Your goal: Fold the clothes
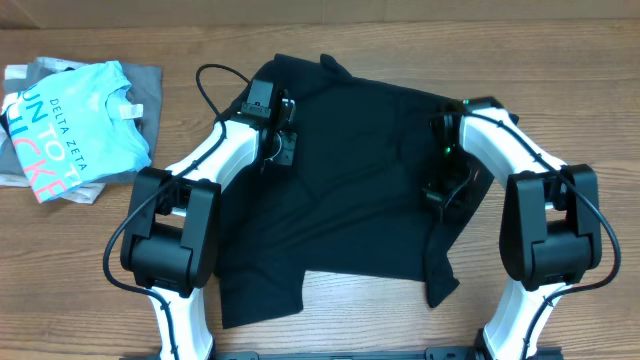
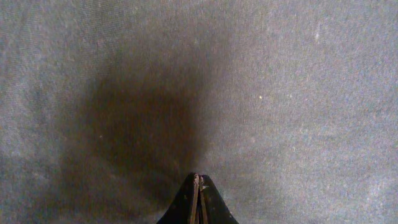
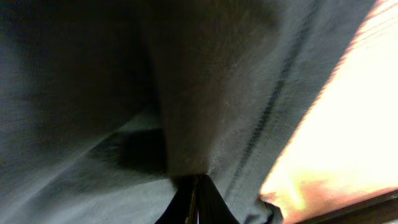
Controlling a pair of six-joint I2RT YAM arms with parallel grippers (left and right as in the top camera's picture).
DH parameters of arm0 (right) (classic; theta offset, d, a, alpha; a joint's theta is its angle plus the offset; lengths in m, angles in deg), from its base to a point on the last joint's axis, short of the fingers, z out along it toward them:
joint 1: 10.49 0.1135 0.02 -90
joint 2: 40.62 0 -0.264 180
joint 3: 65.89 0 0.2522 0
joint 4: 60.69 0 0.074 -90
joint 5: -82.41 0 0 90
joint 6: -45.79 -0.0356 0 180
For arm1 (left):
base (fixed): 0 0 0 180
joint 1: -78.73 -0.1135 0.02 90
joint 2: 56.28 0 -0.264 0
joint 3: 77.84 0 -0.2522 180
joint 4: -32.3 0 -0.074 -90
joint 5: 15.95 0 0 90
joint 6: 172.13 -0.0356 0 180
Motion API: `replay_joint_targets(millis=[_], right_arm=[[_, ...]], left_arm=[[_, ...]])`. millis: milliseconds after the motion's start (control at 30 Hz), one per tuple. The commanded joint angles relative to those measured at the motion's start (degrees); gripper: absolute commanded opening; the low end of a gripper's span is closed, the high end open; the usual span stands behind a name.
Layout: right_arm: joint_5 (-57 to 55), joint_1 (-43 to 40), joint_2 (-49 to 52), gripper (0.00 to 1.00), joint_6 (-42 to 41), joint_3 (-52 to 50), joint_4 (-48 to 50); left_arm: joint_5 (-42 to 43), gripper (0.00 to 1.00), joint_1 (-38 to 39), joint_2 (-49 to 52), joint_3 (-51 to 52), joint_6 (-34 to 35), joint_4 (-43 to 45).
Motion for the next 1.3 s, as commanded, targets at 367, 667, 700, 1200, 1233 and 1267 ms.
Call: replay_joint_targets(millis=[367, 667, 700, 1200, 1233, 1267], right_arm=[[1.53, -7.89, -1.38, 0.04, -0.68, -10.45, 7.39], [-3.39, -16.92, -1.38, 0.04, 1.22, -10.97, 9.4], [-3.34, -17.46, -1.38, 0.04, 2.32, -10.93, 10.29], [1.57, -18.1, -1.38, 0.11, 5.84, -8.9, 24.15], [1.6, -18.1, -1.38, 0.1, 5.84, -8.07, 24.11], [1.64, -18.1, -1.38, 0.1, 5.84, -7.37, 24.09]], left_arm=[[-6.38, 0.06, -2.75, 2.36, -0.63, 4.98, -2.95], [-6.4, 0.09, -8.68, 2.36, -0.63, 6.32, -4.81], [-6.38, 0.09, -9.14, 2.36, -0.63, 6.34, -4.94], [-12.87, 0.04, -14.38, 2.36, -0.63, 14.45, -9.7], [-12.98, 0.04, -15.23, 2.36, -0.63, 14.99, -10.25], [-13.35, 0.04, -16.06, 2.36, -0.63, 15.87, -10.71]])
